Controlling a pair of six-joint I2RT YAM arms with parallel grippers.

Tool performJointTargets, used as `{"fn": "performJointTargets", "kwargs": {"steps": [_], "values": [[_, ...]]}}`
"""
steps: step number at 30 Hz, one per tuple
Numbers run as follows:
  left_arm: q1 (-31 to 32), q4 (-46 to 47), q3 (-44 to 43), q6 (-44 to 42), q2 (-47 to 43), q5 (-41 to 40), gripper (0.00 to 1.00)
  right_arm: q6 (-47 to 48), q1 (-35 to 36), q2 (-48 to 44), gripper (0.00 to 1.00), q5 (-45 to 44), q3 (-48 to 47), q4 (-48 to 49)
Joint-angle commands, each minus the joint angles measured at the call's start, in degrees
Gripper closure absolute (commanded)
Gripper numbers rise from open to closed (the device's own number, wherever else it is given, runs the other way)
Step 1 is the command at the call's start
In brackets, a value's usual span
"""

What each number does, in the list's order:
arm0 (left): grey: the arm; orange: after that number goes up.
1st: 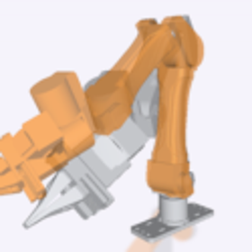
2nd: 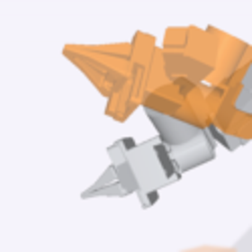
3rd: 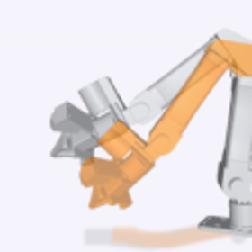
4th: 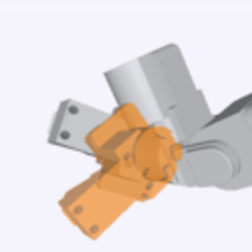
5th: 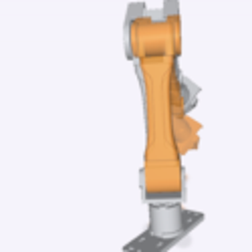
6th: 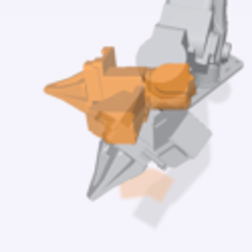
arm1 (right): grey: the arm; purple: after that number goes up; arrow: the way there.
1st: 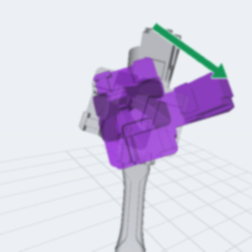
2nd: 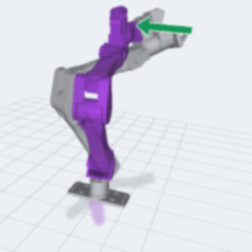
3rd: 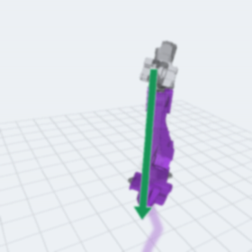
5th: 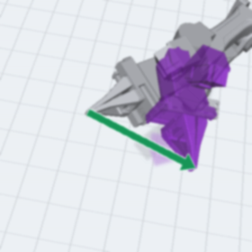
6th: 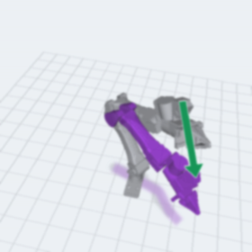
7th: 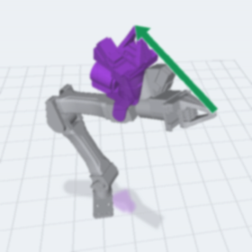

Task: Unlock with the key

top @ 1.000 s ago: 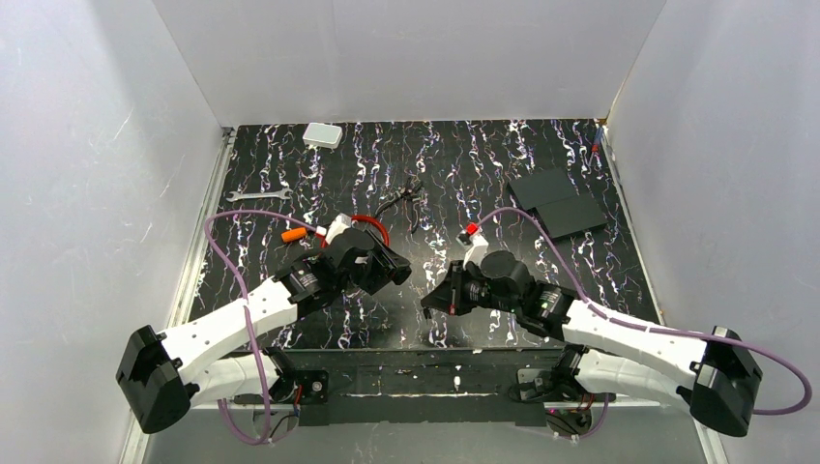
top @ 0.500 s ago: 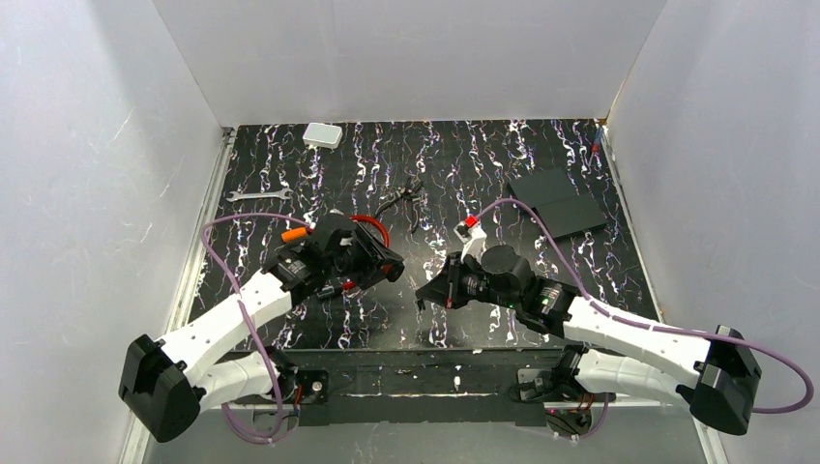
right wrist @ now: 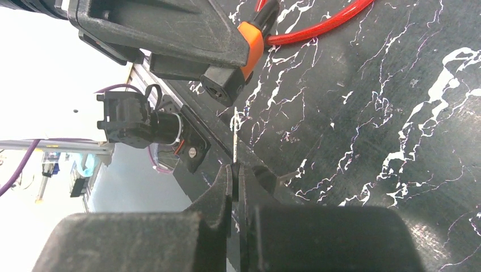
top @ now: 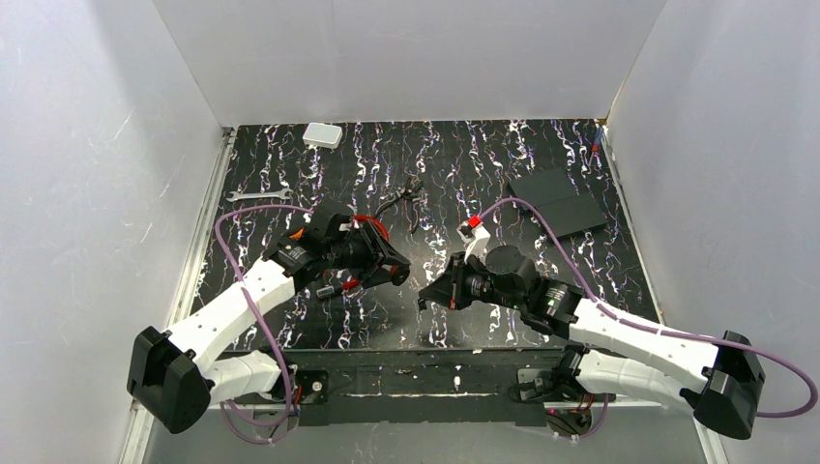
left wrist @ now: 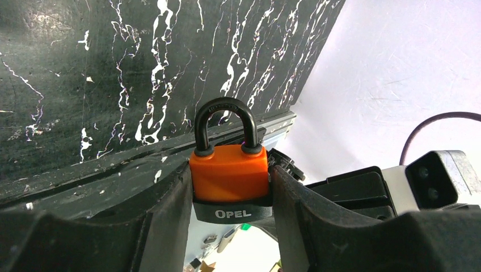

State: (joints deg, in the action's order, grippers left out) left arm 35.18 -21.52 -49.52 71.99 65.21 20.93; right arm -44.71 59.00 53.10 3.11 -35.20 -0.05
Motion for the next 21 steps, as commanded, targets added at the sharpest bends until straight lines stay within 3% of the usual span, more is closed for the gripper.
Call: {"fn": "performJointTargets", "kwargs": {"steps": [1, 12, 15, 21], "values": [[-0.46, 0.55, -1.05, -0.81, -0.95, 2.41, 1.00, 1.31, 0.24, 0.09, 0.99, -0.54, -3.57, 0.73], [-0.55, 18.31, 9.42, 5.85, -10.11, -6.03, 1.00, -1.16, 0.24, 2.01, 0.99, 0.89, -4.10, 6.90], [-0.55, 24.91, 12.18, 6.69, -14.68, -9.04, 1.00, -4.20, 0.24, 2.56, 0.99, 1.98, -3.64, 11.92], [-0.81, 29.70, 14.36, 3.45, -22.14, -15.10, 1.00, -9.72, 0.22, 2.88, 0.99, 3.55, -1.62, 24.15]]}}
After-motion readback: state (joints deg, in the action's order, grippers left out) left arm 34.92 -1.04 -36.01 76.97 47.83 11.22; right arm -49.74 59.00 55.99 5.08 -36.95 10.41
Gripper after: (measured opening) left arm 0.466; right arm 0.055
